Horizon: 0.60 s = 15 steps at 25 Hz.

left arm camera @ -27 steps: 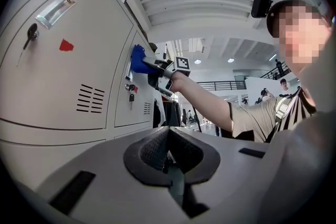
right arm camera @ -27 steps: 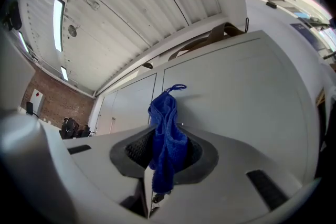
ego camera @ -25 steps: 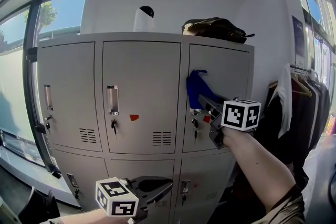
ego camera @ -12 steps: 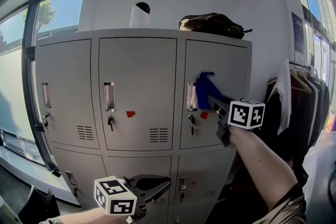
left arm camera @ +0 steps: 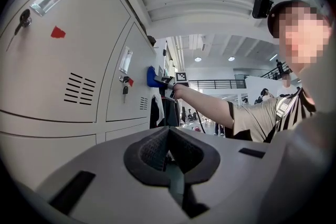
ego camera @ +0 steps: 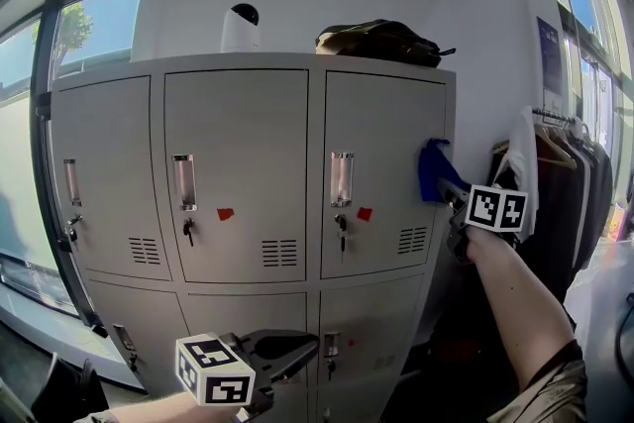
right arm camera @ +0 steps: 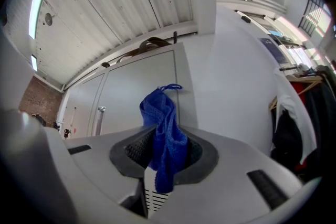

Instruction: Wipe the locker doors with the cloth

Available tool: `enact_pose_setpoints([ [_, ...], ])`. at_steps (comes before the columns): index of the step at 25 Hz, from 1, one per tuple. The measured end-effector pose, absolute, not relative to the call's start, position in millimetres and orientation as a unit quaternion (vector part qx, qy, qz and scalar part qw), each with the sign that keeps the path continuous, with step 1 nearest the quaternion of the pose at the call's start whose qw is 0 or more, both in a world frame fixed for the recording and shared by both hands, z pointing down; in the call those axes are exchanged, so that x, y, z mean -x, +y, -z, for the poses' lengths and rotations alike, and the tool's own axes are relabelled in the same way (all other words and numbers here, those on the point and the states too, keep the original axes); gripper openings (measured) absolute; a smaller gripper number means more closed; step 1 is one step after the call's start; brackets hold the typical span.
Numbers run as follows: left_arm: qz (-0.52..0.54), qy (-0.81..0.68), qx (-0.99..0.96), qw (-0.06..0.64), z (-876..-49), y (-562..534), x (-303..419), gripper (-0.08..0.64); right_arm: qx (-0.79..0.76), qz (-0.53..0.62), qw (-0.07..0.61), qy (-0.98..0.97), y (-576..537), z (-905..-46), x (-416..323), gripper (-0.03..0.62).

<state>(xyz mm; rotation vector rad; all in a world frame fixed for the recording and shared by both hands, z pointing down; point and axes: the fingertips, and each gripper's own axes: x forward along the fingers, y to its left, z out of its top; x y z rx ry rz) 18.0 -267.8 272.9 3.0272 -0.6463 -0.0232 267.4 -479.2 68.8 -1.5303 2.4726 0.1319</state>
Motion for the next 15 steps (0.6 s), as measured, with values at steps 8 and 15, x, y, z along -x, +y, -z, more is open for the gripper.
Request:
enact_pose_setpoints([
  [8,0.003,-0.206,-0.978,0.023,-275.4,-266.6,-28.2,0.008,0.546,-0.039,0.125,0.828,-476.7,-76.8,-292.0,0.078],
  [15,0.004,-0.207,-0.978,0.019,-274.8,-262.7,-23.8,0.008,0.454,-0.072,0.118,0.880,-443.5,-70.9,-193.4,0.078],
])
